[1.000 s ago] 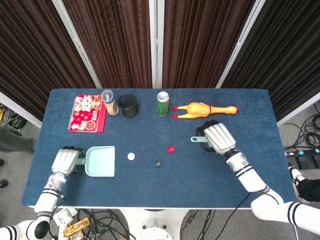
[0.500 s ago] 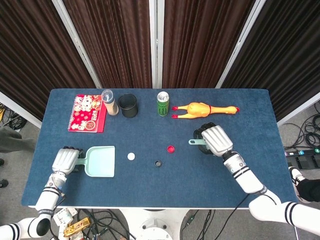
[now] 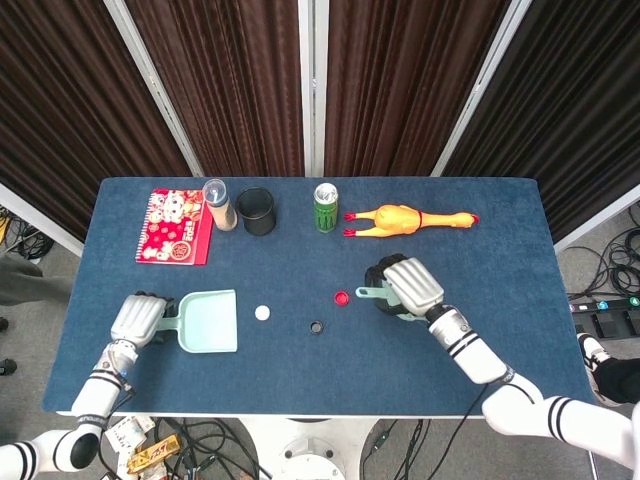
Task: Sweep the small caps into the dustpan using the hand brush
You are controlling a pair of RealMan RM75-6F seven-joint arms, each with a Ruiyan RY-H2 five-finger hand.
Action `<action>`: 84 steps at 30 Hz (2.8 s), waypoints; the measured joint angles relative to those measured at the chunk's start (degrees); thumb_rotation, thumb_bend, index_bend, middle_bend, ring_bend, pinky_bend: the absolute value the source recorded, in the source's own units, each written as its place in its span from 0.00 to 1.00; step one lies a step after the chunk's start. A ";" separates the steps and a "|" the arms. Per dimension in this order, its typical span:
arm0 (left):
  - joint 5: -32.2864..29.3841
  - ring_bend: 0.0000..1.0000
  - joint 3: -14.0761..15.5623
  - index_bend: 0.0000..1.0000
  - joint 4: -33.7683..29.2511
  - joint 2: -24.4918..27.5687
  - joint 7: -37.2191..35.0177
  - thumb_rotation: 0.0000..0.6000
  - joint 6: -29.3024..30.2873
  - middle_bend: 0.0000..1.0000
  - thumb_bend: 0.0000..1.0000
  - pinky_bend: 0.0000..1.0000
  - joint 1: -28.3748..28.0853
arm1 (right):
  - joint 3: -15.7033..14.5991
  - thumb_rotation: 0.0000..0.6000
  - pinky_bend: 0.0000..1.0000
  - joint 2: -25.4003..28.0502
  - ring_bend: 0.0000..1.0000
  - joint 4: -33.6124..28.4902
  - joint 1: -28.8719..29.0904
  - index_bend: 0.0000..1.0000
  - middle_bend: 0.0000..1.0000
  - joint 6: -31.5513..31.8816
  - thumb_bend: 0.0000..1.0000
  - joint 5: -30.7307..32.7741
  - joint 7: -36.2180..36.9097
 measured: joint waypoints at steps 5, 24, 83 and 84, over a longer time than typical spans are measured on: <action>-1.15 0.41 -0.44 0.57 -1.43 0.77 1.69 1.00 -1.17 0.54 0.38 0.34 -1.49 | -0.60 1.00 0.29 -5.97 0.31 6.72 1.65 0.72 0.64 1.09 0.54 -3.93 6.72; -5.14 0.41 -1.39 0.57 -3.15 0.13 3.47 1.00 -5.56 0.54 0.38 0.34 -6.81 | -0.81 1.00 0.29 -23.08 0.31 22.60 6.09 0.75 0.65 6.87 0.53 -8.15 17.54; -29.30 0.43 -3.89 0.57 -3.93 -13.09 21.06 1.00 -3.26 0.54 0.38 0.36 -27.01 | 2.48 1.00 0.29 -35.25 0.34 28.00 7.12 0.81 0.67 13.25 0.66 -5.99 20.89; -29.51 0.43 -3.91 0.57 -3.87 -13.14 20.96 1.00 -3.28 0.54 0.38 0.36 -27.20 | 2.65 1.00 0.29 -35.57 0.34 28.12 7.23 0.81 0.67 13.46 0.66 -5.98 21.12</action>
